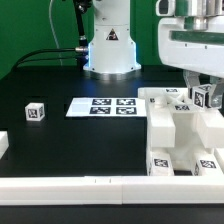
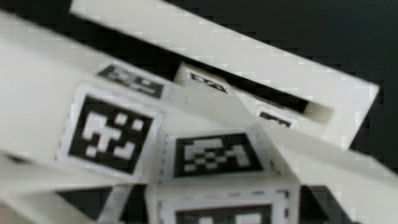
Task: Assemble chair
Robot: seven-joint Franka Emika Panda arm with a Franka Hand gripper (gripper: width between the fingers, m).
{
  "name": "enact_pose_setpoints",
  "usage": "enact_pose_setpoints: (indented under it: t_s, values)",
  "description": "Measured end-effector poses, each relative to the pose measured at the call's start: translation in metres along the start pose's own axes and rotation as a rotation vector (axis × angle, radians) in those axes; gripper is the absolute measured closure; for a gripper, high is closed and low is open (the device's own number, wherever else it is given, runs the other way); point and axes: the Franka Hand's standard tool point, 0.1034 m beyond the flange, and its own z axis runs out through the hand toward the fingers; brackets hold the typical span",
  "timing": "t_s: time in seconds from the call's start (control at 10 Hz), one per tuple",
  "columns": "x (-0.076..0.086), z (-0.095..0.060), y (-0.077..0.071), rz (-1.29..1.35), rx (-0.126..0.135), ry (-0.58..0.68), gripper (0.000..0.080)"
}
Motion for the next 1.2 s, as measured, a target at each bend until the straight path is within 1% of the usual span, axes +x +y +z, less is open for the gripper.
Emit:
enact_pose_setpoints:
  t_s: [0.4, 0.7, 1.0, 1.2]
  values:
    - [-0.0048, 0.0000, 0.0009, 0.421, 0.004, -0.041, 0.0520]
    - [-0.0064, 0.0003, 0.0015, 0.618, -0.002, -0.045, 0.0520]
    - [-0.0063, 0.0005, 0.0023, 0.682, -0.005, -0.043, 0.0520]
    - [-0.0063, 0.0005, 0.0023, 0.646, -0.004, -0.042, 0.0520]
